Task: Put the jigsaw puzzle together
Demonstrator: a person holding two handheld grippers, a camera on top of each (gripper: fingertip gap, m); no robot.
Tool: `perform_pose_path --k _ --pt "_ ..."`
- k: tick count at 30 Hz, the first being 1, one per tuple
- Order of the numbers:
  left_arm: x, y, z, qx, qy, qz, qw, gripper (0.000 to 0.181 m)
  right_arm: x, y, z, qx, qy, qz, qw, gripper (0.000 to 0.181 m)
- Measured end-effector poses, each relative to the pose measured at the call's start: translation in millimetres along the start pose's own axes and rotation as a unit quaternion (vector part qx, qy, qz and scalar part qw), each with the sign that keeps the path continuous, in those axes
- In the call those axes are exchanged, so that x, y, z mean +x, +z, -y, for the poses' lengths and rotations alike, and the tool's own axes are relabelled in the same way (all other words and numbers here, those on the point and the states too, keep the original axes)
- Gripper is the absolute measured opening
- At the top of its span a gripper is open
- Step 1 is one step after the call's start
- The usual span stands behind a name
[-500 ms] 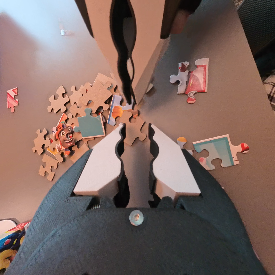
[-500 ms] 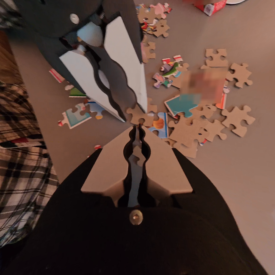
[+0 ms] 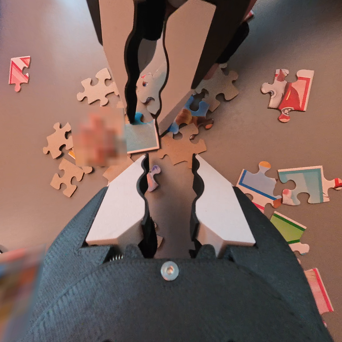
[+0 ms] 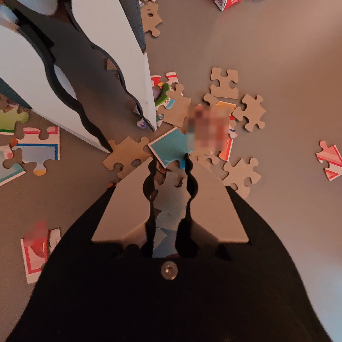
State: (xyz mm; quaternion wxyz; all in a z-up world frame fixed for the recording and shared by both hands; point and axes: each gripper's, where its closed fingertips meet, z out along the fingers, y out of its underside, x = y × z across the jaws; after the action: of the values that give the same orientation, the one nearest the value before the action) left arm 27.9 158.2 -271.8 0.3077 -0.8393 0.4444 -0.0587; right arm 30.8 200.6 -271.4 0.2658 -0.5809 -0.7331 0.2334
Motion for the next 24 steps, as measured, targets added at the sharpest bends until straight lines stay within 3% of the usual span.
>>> perform_pose_path --k 9,13,14,15,24 --pt "-15 -2 11 0.032 0.019 0.046 0.998 0.043 -13 -10 8 0.055 0.047 0.055 0.996 0.027" --pt "-11 -3 14 0.026 0.090 0.075 0.993 0.024 -21 -20 13 0.079 0.064 0.085 0.991 0.025" --pt "-10 -5 14 0.026 0.106 0.083 0.991 0.009 -23 -24 14 0.086 0.066 0.093 0.990 0.013" --pt "-11 -7 15 0.028 0.122 0.094 0.988 0.007 -26 -29 19 0.104 0.071 0.106 0.986 0.007" --pt "-8 -29 19 0.060 0.152 0.125 0.979 0.000 -21 -47 22 0.105 0.045 0.061 0.992 0.027"
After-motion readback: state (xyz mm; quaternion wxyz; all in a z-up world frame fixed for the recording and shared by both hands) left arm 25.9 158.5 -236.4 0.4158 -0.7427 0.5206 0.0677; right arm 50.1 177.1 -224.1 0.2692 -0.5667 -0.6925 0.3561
